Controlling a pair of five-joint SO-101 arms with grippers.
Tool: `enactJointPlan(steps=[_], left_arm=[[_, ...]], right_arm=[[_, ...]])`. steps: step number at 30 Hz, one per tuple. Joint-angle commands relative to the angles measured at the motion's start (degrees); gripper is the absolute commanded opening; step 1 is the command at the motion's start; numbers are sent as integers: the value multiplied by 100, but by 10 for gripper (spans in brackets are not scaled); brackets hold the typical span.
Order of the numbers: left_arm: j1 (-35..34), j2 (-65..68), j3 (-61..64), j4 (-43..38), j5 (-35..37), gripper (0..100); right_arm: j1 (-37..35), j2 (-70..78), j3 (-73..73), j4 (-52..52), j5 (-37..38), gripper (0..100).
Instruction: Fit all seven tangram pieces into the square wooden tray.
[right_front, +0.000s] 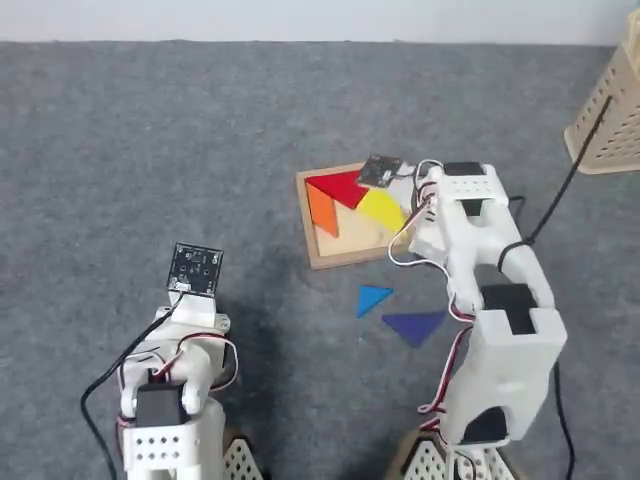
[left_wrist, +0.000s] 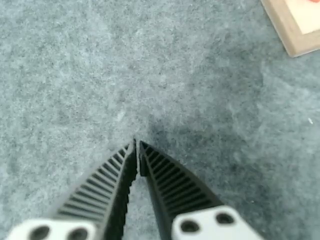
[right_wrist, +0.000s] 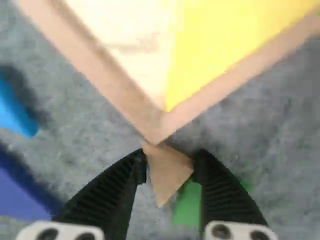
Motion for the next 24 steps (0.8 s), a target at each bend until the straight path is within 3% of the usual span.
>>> enactJointPlan(steps=[1, 6, 18, 24], left_arm=[[-26, 0, -48, 26, -53, 12], [-26, 0, -48, 26, -53, 12], [-26, 0, -48, 26, -53, 12], [-26, 0, -48, 26, -53, 12]], right_arm=[[40, -57, -316, -13, -580, 75], [57, -66, -571, 84, -1363, 70], [4, -66, -2400, 1965, -2857, 70], [-215, -75, -2690, 2176, -3675, 70]])
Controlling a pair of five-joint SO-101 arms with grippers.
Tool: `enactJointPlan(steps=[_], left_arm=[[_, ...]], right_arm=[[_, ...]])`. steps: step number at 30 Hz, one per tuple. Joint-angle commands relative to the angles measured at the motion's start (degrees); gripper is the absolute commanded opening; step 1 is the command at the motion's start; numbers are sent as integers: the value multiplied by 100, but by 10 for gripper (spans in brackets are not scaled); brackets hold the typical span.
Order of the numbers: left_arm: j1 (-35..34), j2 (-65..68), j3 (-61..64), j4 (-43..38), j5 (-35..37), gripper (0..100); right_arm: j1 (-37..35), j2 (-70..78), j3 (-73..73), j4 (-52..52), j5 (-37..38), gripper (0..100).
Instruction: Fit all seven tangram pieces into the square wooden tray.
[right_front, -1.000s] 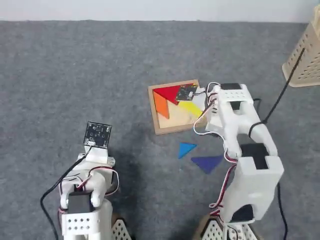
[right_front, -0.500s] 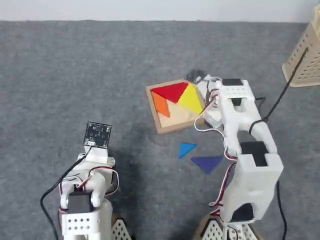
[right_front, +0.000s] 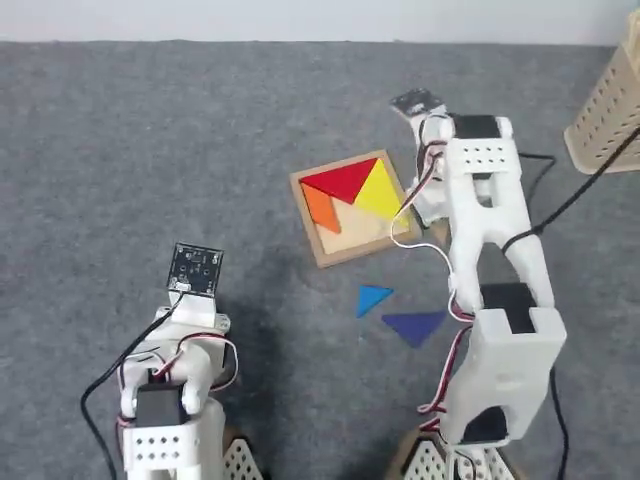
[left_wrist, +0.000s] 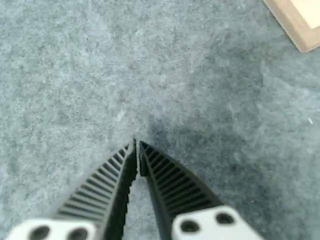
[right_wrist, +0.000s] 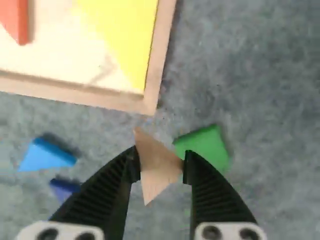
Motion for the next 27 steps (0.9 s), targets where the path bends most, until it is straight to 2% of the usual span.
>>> enactJointPlan(steps=[1, 5, 12, 27], left_arm=[[-26, 0, -48, 26, -53, 12], [-26, 0, -48, 26, -53, 12], [-26, 0, -48, 26, -53, 12], [-26, 0, -48, 26, -53, 12]], right_arm=[[-277, -84, -396, 110, -651, 70], [-875, -66, -466, -13, -1240, 70], [-1763, 242, -791, -848, -1811, 70], [-1912, 1807, -2382, -892, -1767, 74]])
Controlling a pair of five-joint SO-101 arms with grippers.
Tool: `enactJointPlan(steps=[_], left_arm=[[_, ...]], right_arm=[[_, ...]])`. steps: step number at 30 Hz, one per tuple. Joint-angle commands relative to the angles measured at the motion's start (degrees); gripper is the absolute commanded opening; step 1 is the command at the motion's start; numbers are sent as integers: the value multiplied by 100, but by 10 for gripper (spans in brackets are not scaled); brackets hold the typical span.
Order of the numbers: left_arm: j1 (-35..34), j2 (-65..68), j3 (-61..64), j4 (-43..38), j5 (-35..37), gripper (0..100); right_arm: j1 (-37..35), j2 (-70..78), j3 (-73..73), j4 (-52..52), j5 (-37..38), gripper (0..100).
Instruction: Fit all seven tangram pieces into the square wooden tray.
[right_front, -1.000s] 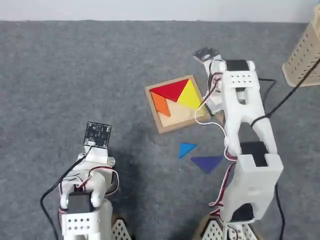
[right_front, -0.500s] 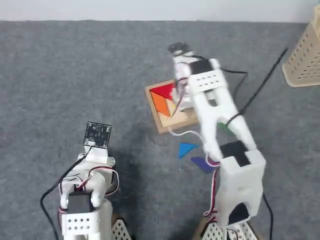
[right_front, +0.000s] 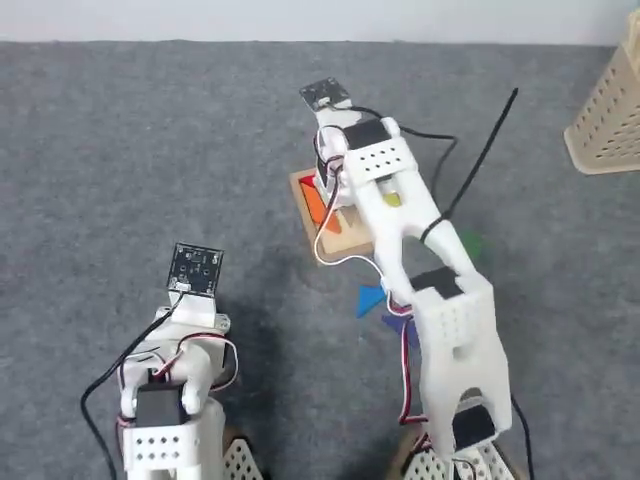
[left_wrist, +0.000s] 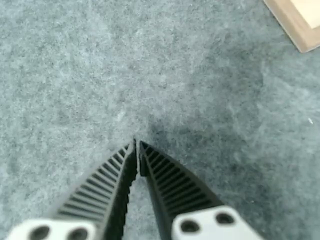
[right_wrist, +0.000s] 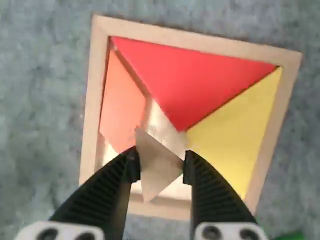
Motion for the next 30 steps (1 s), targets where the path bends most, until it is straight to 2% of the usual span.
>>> enactJointPlan(steps=[1, 7, 13, 21, 23, 26, 30], left_arm=[[-26, 0, -48, 26, -53, 12], [-26, 0, -48, 26, -53, 12], [-26, 0, -48, 26, -53, 12], [-26, 0, -48, 26, -53, 12], [-26, 0, -48, 26, -53, 12], [-26, 0, -48, 26, -53, 12], [-26, 0, -48, 26, -53, 12]], right_arm=[[-84, 40, -571, -40, -79, 74], [-84, 163, -677, 31, -62, 76], [-136, 154, -677, 127, -53, 199], [-119, 136, -677, 136, -62, 190], [-84, 136, -677, 136, -62, 154], [40, 136, -677, 163, -62, 9], [224, -57, -668, 453, -62, 2]])
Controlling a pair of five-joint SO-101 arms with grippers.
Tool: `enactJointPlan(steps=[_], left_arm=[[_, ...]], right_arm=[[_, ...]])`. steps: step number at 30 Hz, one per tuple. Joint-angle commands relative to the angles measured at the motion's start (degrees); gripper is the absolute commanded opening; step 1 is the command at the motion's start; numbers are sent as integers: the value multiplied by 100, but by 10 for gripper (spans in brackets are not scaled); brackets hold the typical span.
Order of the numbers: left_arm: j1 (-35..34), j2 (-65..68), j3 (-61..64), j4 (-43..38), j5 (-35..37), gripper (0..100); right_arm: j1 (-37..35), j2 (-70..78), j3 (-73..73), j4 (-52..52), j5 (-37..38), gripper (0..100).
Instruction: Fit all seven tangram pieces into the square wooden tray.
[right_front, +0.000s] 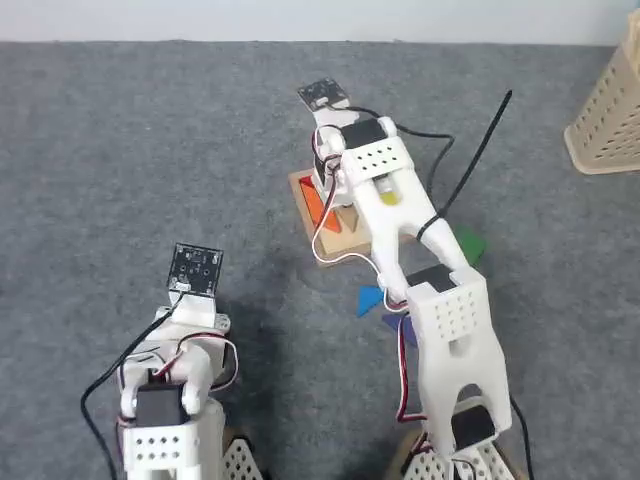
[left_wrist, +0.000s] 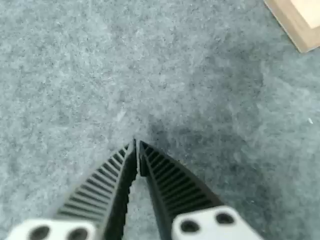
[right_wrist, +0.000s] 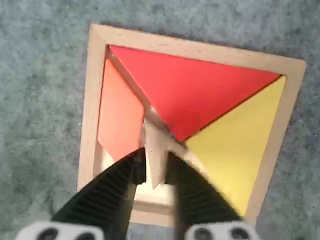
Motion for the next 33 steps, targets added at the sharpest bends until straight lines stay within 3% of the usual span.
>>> enactJointPlan(steps=[1, 7, 18, 33], left_arm=[[-26, 0, -48, 26, -53, 12], [-26, 0, -48, 26, -53, 12], [-26, 0, -48, 26, -53, 12], [-26, 0, -48, 26, -53, 12]], right_arm=[[268, -479, -299, 277, -53, 9], [488, -1376, 721, -189, -70, 6], [259, -3705, 5600, -4066, -35, 6], [-40, -2598, 5240, -4374, -26, 6]])
